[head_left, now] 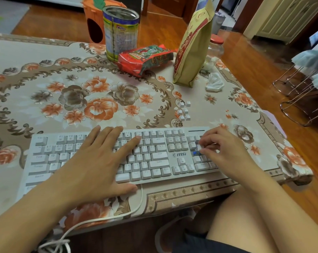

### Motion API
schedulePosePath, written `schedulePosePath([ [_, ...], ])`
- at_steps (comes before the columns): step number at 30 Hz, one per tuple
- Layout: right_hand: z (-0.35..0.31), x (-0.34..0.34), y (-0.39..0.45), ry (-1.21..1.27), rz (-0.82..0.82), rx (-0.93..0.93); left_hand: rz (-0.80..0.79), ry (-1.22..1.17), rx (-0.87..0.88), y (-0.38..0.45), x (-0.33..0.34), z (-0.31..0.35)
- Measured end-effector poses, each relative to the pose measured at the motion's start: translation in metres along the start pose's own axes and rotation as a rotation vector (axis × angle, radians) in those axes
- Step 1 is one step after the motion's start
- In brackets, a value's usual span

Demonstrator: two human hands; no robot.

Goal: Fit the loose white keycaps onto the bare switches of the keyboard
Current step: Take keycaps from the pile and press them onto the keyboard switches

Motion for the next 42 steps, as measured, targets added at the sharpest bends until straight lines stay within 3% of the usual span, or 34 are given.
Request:
schedulePosePath([
  [6,-0.003,0.010,0.000,-0.169,-0.052,-0.094,-0.004,-0.012,-0.001,0.000,0.000,0.000],
  [21,-0.002,0.011,0.000,-0.229,-0.050,-0.090,-0.012,-0.009,-0.001,0.000,0.000,0.000],
  [31,-0.014,0.013,-0.014,-0.310,-0.035,-0.199,0.001,-0.016,0.001,0.000,0.000,0.000],
  [42,-0.009,0.015,-0.013,-0.319,-0.060,-0.013,0.004,-0.007,-0.002,-0.001,0.000,0.000],
])
Point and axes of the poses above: each hand's wrist, its own y-axis towards the middle knuckle, its own x-axis out of the palm, z = x × y, the point moved 8 cm from there along y, towards the middle knuckle
